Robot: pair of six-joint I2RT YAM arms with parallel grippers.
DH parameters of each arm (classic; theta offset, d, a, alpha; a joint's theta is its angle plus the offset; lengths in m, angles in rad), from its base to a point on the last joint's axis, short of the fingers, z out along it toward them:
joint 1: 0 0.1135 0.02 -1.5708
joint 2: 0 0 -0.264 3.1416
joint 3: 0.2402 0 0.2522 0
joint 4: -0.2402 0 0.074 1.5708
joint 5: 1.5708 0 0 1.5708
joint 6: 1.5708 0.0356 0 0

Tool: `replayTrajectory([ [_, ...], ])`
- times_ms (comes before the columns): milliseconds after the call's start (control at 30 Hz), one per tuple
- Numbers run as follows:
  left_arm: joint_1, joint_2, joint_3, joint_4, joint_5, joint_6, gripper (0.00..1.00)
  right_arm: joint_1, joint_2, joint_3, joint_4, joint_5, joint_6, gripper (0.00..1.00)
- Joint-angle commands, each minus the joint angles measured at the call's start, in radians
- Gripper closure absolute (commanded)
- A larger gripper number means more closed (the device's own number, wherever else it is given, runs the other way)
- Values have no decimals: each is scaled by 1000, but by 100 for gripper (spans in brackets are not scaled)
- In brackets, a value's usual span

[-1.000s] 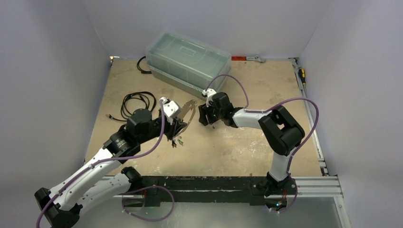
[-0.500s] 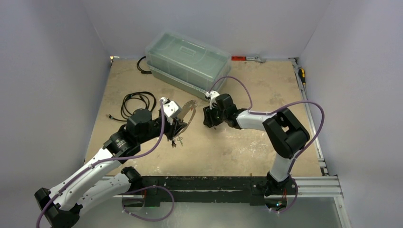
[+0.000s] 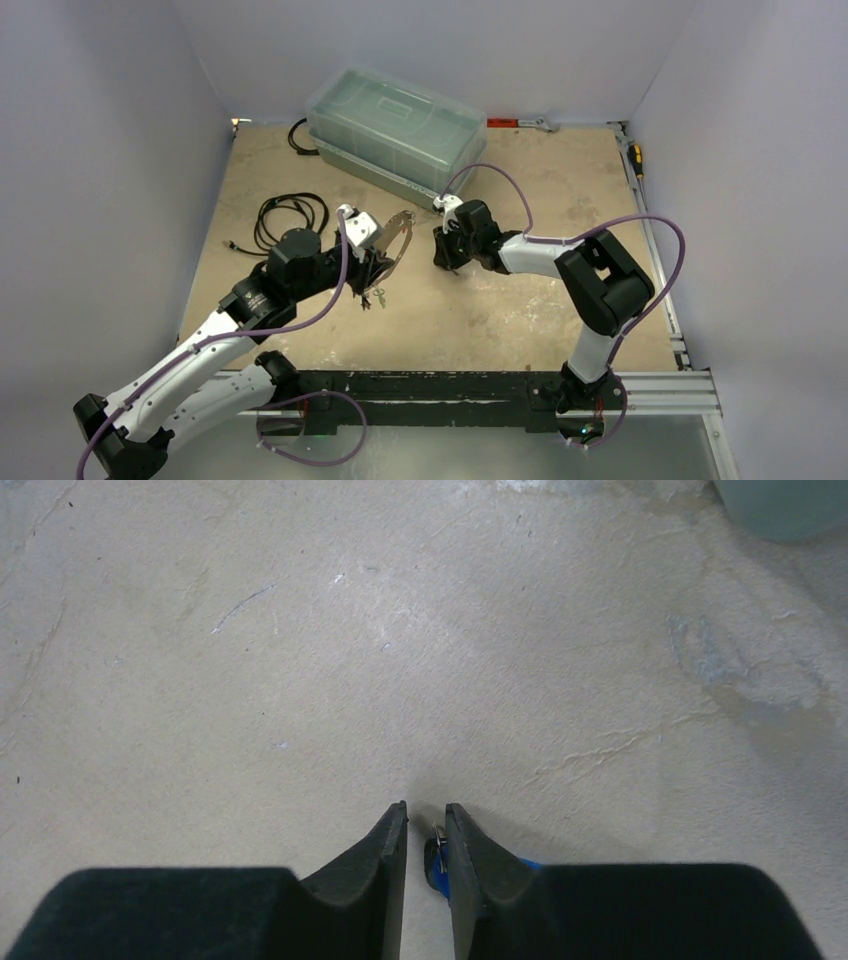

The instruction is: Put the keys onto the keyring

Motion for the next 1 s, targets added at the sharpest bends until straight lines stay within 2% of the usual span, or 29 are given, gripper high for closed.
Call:
replayTrajectory([
  [0,2,-1,16,63,7,-17,100,-1,-49,-7,-7,-3,-6,81],
  [133,3,0,16,63,8,-17,100,-1,-64,-8,-10,-5,-7,87],
  [267,3,-1,16,63,7,-16,100,-1,-73,-6,-20,-4,-7,88],
  [400,3,0,16,63,8,-17,100,-1,-82,-9,-17,1,-9,100],
  [633,3,0,16,63,7,-16,100,-1,-134,-17,-25,5,-18,100],
  [667,2,0,16,63,7,-16,100,-2,-133,-14,-33,17,-19,97],
  [733,2,0,16,62,7,-16,100,-1,-127,-11,-46,53,-25,74],
  [800,3,0,16,62,7,-16,100,3,-127,-12,-58,69,-27,60],
  [967,3,6,17,63,9,-17,100,38,-136,-2,-102,128,-61,51],
])
